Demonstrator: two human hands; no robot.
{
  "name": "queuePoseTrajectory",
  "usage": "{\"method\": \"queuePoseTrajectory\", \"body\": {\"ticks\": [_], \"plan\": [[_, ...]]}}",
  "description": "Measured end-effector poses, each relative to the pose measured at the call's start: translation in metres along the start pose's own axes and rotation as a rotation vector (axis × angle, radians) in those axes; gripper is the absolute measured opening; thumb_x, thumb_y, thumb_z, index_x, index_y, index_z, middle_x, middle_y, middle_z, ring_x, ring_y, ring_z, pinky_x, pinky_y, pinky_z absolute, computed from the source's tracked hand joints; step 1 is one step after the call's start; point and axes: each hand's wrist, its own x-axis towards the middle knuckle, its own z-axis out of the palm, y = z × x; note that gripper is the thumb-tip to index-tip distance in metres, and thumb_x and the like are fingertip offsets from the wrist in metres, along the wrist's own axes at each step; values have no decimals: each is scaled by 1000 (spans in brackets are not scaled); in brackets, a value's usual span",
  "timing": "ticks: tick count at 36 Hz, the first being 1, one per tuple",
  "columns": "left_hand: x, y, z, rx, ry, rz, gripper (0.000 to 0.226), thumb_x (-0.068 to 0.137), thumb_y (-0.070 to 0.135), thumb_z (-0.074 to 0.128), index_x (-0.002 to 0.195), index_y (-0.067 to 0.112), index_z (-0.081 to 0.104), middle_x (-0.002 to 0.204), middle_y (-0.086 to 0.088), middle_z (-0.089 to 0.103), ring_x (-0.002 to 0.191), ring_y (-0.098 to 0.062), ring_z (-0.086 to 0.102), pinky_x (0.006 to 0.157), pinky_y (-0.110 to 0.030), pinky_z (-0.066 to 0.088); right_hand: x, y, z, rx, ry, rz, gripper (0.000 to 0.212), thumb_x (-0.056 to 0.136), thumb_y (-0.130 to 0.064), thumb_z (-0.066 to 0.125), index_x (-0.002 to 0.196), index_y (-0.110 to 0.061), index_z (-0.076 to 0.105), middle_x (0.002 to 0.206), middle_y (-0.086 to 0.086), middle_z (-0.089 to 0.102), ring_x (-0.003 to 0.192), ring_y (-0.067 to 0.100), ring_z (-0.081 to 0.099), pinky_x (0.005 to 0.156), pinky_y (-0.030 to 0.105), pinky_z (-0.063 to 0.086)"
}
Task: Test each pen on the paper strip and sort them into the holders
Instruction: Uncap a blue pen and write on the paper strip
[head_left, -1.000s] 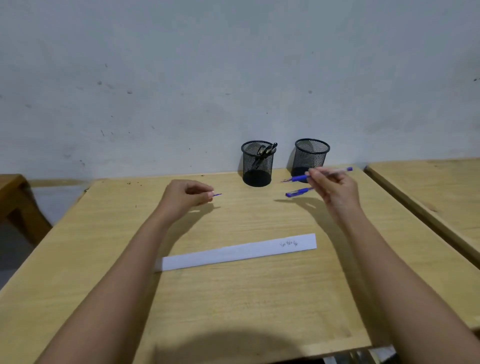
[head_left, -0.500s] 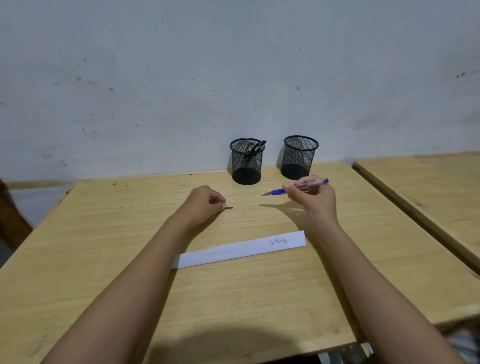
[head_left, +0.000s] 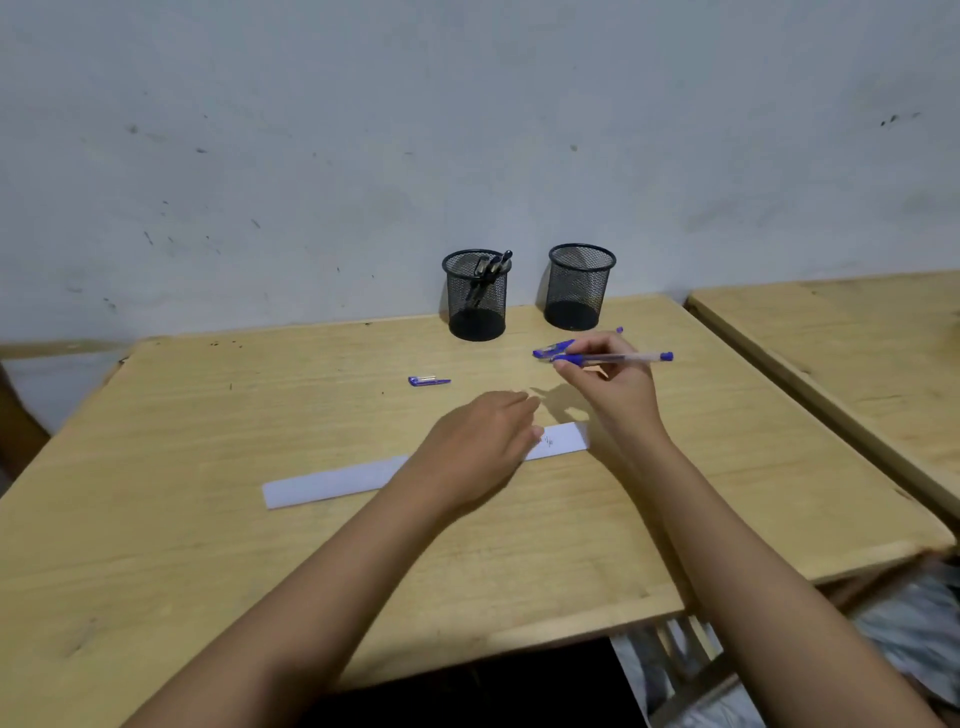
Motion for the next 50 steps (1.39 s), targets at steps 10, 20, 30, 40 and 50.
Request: {"method": "queuePoseTrajectory", "body": {"ticks": [10, 20, 30, 40, 50], "plan": [[13, -23, 13, 98, -167, -62, 51, 100, 40, 22, 148, 21, 22, 159, 0, 12, 146, -14, 10, 117, -33, 15, 0, 5, 2, -20, -38, 69, 20, 75, -4, 73, 84, -4, 55, 71, 6, 64, 60, 9, 60, 61, 27, 51], [16, -35, 20, 65, -215, -75, 51, 101, 40, 17, 149, 25, 13, 159, 2, 3, 146, -12, 0, 118, -33, 4, 12, 16, 7, -94, -180, 137, 25, 72, 2, 73, 70, -5, 49, 55, 2, 55, 52, 11, 54, 54, 22, 49], [18, -37, 23, 92, -220, -74, 51, 101, 41, 14, 149, 25, 8, 159, 4, 0, 146, -10, -2, 117, -30, 3, 17, 27, 2, -94, -249, 124, 30, 60, -6, 70, 49, -23, 48, 55, -3, 45, 53, 14, 47, 69, 43, 49], [18, -35, 24, 96, -204, -81, 52, 100, 41, 15, 149, 26, 8, 159, 4, -1, 146, -9, -1, 118, -30, 2, 22, 27, 4, -39, -280, 153, 31, 58, 10, 58, 49, -11, 37, 52, 2, 37, 41, 7, 38, 40, 20, 36], [18, -35, 24, 90, -205, -82, 52, 100, 42, 16, 149, 27, 8, 159, 4, 0, 146, -9, -2, 118, -31, 2, 23, 27, 6, -81, -252, 143, 36, 65, 17, 56, 50, -9, 37, 55, 7, 37, 42, 6, 40, 40, 16, 37]]}}
